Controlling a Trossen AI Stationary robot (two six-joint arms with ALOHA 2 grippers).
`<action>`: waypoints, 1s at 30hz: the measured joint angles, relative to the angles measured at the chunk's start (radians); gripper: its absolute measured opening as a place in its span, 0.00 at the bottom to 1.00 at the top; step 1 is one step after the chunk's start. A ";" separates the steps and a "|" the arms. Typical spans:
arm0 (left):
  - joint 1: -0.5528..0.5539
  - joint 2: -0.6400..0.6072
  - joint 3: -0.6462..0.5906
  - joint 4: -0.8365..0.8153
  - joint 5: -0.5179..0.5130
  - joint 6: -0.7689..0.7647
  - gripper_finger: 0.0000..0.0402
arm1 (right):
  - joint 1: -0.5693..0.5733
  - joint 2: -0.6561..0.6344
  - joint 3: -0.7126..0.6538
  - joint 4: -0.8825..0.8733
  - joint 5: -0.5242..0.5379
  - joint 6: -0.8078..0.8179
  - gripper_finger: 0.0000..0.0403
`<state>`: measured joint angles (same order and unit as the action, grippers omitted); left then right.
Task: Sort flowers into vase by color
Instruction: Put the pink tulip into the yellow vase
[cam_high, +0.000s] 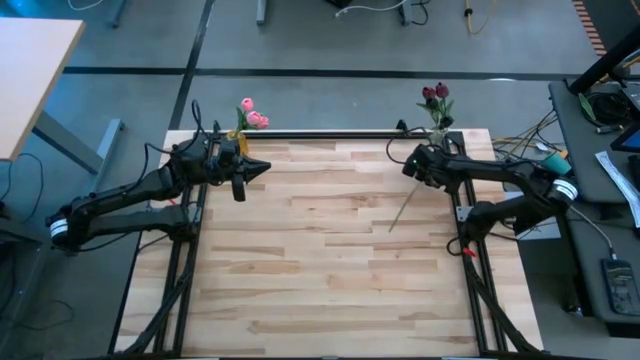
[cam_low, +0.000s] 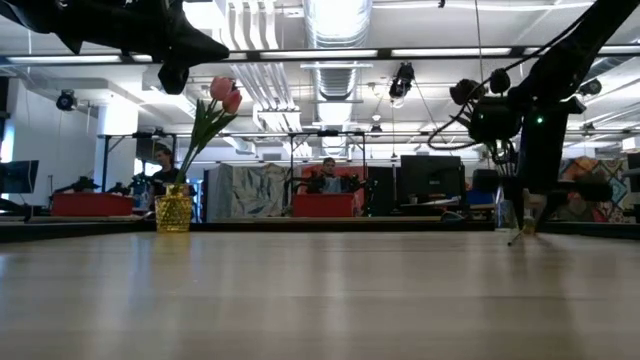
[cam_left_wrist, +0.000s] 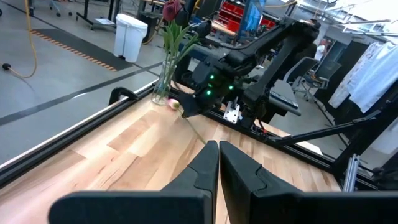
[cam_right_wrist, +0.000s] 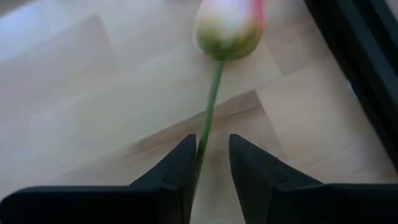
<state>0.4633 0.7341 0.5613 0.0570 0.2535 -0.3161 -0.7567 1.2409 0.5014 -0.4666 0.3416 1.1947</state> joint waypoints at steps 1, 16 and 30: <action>0.000 0.000 0.000 0.000 0.000 0.000 0.00 | 0.000 0.018 0.000 0.007 0.000 0.014 0.21; 0.000 0.000 0.000 0.001 0.007 -0.044 0.00 | 0.076 -0.019 0.034 0.090 0.005 -0.088 0.03; -0.002 0.030 0.000 0.042 0.089 -0.095 0.00 | 0.531 -0.163 0.168 0.557 0.079 -0.644 0.02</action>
<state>0.4610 0.7640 0.5611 0.0991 0.3429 -0.4111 -0.2256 1.0783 0.6694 0.0902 0.4205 0.5506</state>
